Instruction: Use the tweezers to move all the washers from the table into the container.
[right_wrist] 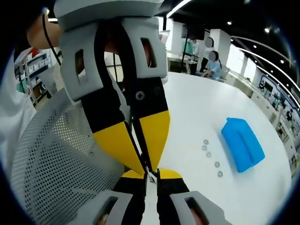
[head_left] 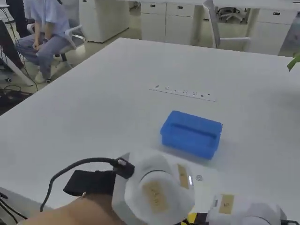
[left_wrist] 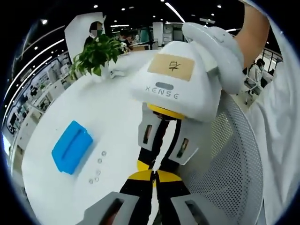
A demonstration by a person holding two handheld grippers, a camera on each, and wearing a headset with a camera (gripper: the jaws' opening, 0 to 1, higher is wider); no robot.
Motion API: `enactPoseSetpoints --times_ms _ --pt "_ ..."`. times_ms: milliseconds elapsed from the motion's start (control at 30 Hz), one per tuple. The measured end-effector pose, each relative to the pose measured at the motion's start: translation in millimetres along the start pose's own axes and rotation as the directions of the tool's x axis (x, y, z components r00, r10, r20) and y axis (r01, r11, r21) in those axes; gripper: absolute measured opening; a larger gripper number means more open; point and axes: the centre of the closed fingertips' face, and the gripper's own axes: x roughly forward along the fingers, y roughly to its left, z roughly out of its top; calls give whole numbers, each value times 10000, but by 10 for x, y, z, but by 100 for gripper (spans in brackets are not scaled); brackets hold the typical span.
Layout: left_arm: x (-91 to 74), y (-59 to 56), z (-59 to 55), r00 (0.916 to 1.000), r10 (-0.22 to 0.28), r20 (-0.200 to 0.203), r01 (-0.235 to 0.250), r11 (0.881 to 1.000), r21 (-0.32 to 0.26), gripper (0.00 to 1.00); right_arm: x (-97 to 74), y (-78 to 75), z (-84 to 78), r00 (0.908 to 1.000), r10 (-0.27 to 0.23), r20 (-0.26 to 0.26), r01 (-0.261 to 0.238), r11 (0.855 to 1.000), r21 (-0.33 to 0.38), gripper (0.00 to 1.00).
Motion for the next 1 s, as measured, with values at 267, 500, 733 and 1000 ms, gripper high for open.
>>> enactPoseSetpoints --times_ms 267,500,733,1000 --pt "14 164 32 9841 1551 866 -1422 9800 -1393 0 68 -88 -12 10000 -28 -67 28 10000 -15 2" --pt "-102 282 -42 9539 2540 1602 -1874 9205 -3430 17 64 -154 2 9998 105 167 -127 9901 1397 1" --pt "-569 655 -385 8687 4669 1653 -3232 7873 -5251 53 -98 -620 291 9877 -846 1314 456 9602 2754 2" --pt "-809 921 -704 7395 6648 1056 -4671 6197 -6307 81 -45 -1366 649 9356 -2205 2758 913 9056 4142 2"
